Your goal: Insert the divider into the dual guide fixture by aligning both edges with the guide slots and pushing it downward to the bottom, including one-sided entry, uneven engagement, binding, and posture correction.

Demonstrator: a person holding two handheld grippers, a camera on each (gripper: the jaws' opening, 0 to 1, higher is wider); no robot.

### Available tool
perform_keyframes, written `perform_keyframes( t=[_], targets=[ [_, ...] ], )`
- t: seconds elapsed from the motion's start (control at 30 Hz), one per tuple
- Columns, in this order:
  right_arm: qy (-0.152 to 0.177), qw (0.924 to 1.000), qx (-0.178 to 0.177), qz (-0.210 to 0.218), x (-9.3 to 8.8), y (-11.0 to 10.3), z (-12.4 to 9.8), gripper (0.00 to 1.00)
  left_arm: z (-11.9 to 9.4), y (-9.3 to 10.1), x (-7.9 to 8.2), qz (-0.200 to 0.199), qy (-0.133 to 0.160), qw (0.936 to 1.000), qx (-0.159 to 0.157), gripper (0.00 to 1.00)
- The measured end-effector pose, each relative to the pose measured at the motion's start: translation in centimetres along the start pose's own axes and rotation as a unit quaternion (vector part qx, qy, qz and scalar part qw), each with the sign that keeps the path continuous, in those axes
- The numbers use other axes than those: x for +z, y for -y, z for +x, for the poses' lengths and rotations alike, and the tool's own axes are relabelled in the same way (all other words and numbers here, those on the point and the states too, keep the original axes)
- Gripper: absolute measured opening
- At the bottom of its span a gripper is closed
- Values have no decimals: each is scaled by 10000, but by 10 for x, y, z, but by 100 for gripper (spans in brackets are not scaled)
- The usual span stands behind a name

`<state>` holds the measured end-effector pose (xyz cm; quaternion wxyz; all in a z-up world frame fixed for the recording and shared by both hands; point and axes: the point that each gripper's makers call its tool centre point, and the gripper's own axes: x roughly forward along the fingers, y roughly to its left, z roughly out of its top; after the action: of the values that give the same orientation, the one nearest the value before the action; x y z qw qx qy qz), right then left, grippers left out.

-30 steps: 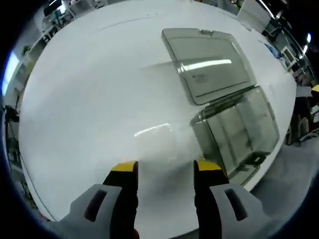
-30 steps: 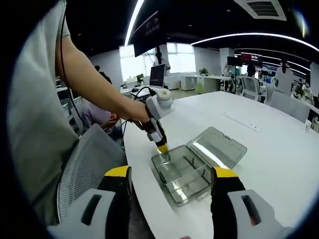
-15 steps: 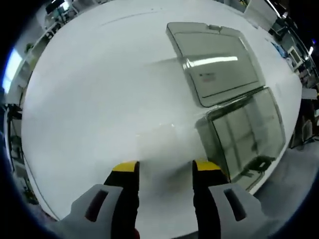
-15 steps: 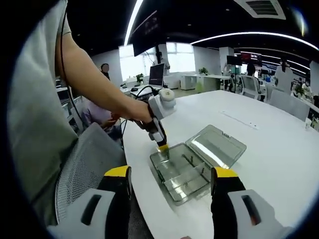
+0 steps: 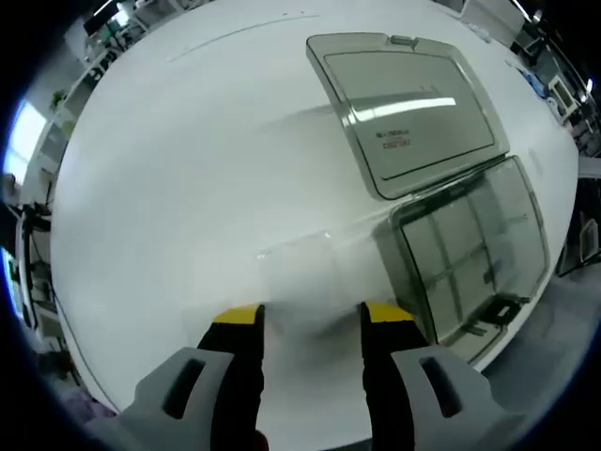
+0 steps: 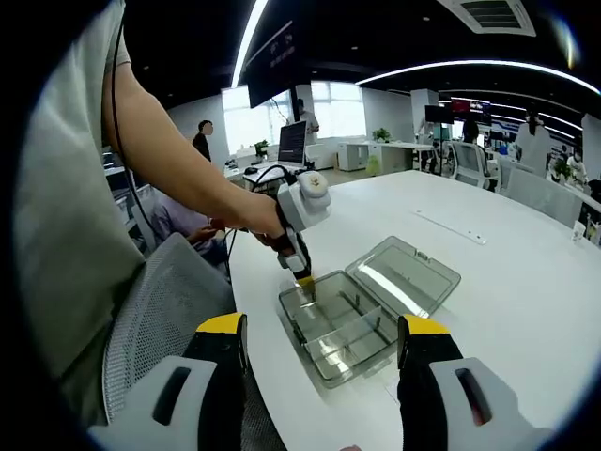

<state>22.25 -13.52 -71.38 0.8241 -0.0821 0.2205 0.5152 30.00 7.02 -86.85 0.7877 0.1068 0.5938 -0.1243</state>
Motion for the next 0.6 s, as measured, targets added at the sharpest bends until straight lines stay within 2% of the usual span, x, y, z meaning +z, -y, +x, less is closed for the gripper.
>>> perform_keyframes(
  t=[0.6],
  targets=[
    [-39,10000,-43,1,-2,1,-2,62,0,-2,-3,80,-85,9999,-24,32]
  ],
)
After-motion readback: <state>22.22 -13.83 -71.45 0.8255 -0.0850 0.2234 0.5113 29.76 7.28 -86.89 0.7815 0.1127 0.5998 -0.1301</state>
